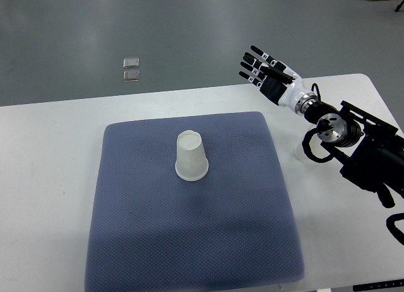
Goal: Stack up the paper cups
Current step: 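Move the right hand from its raised pose toward the loose white cup, then lower the right hand over the white cup beside the pad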
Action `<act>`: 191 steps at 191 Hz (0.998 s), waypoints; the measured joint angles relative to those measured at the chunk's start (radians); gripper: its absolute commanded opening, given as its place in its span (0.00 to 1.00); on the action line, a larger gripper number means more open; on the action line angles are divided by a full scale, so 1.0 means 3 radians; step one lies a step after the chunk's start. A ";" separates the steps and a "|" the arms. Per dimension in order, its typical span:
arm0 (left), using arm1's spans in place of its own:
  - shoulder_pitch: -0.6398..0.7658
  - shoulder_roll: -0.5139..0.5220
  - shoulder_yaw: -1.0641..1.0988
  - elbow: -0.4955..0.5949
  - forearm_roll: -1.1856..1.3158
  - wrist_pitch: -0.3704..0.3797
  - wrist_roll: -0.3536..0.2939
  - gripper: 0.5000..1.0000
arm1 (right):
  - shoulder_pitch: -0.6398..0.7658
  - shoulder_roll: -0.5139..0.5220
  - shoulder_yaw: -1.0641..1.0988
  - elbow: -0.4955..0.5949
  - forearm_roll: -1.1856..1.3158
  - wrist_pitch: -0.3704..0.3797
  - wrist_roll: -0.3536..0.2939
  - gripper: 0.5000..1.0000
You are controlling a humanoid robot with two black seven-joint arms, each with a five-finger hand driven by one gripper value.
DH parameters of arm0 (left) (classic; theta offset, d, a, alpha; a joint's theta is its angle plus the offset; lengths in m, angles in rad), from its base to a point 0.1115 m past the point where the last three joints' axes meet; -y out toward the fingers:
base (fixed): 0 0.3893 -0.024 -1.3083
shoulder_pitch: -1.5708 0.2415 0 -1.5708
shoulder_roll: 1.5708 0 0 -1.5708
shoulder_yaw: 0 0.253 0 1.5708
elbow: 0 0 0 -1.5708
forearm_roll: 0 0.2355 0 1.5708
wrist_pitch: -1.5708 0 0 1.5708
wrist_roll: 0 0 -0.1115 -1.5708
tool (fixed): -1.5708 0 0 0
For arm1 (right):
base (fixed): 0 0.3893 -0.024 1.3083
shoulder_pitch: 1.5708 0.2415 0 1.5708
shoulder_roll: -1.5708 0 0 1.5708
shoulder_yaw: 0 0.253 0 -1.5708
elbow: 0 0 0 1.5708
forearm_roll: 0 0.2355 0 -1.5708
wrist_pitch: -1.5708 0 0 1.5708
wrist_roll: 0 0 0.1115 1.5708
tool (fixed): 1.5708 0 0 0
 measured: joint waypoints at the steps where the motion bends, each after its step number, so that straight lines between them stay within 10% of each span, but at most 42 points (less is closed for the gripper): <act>1: 0.0000 0.0000 0.0000 0.0000 0.0000 0.0000 0.0000 1.00 | 0.0000 0.0000 0.0000 0.0000 -0.0001 0.0000 0.0000 0.85; 133: -0.0003 0.0000 0.0001 -0.0106 0.0000 -0.0001 -0.0026 1.00 | 0.0161 -0.0143 -0.0222 0.0023 -0.0684 0.0131 -0.0086 0.85; 191: -0.0004 0.0000 0.0001 -0.0160 0.0006 -0.0005 -0.0034 1.00 | 0.1111 -0.0505 -0.2129 0.0099 -0.0910 0.0289 -0.0243 0.85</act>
